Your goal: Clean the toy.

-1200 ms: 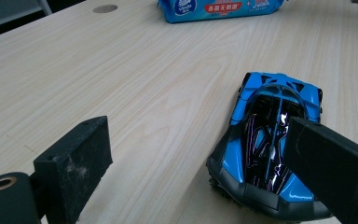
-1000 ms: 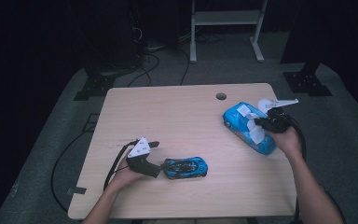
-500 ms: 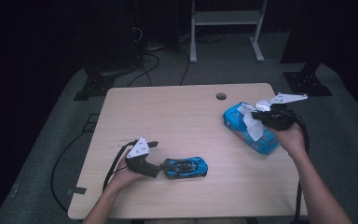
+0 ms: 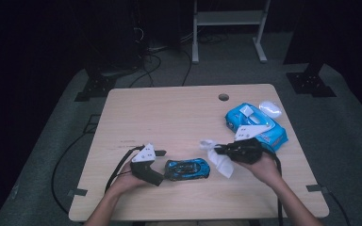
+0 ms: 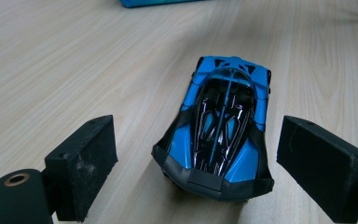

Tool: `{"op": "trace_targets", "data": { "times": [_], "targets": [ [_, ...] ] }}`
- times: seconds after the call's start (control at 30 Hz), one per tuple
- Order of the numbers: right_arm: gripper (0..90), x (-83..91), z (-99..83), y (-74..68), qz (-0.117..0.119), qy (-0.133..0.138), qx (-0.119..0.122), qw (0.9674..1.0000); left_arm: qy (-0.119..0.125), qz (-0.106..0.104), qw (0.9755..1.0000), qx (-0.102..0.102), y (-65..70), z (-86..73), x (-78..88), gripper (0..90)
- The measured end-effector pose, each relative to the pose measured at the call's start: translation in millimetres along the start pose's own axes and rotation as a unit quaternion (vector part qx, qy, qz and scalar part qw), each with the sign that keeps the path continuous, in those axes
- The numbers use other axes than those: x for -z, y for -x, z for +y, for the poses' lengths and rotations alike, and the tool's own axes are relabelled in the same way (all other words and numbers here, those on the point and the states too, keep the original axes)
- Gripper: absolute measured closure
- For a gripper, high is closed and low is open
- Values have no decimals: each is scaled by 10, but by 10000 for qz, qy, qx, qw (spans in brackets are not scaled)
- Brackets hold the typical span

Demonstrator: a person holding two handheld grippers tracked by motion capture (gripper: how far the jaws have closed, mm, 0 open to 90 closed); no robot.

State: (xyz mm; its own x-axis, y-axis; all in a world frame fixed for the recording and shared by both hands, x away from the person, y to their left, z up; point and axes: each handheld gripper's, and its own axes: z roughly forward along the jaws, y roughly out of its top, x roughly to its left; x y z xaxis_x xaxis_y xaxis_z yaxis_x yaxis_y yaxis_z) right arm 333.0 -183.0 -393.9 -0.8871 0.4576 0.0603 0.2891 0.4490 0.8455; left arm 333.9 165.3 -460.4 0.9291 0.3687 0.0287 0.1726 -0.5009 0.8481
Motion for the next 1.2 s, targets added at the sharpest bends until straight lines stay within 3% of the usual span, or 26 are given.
{"op": "trace_targets", "data": {
  "times": [0.17, 0.3, 0.47, 0.6, 0.67, 0.73, 0.83, 0.93, 0.97, 1.03, 1.2],
  "targets": [
    [853, -270, -74, -128, 551, -282, 52, 9981, -142, -63, 9998, -112, 9, -26, -69, 105],
    [826, -440, -87, -161, 712, -432, 258, 9962, -204, -99, 9997, -103, -5, -47, -121, 79],
    [789, -621, -172, -104, 775, -495, 240, 9955, -317, -86, 9993, -196, 7, -58, -178, 79],
    [654, -691, -212, -98, 801, -484, 290, 9952, -595, -161, 9976, -302, 4, -31, -253, 79],
    [633, -712, -207, -109, 794, -426, 300, 9955, -634, -153, 9973, -346, 13, -15, -278, 81],
    [582, -750, -191, -136, 789, -424, 369, 9953, -675, -255, 9966, -391, 27, -6, -293, 139],
    [559, -809, -175, -164, 673, -342, 373, 9964, -769, -211, 9955, -504, 63, -6, -325, 186],
    [618, -857, -159, -181, 612, -259, 335, 9972, -782, -202, 9956, -481, 68, 2, -333, 186],
    [744, -910, -142, -205, 429, -215, 300, 9984, -805, -167, 9954, -489, 72, 11, -341, 186],
    [803, -960, -131, -210, 390, -201, 186, 9989, -801, -105, 9958, -433, 74, 16, -351, 186],
    [831, -929, -163, -168, 329, -279, 129, 9990, -786, 22, 9962, -362, 52, 16, -358, 187]
  ]
}}
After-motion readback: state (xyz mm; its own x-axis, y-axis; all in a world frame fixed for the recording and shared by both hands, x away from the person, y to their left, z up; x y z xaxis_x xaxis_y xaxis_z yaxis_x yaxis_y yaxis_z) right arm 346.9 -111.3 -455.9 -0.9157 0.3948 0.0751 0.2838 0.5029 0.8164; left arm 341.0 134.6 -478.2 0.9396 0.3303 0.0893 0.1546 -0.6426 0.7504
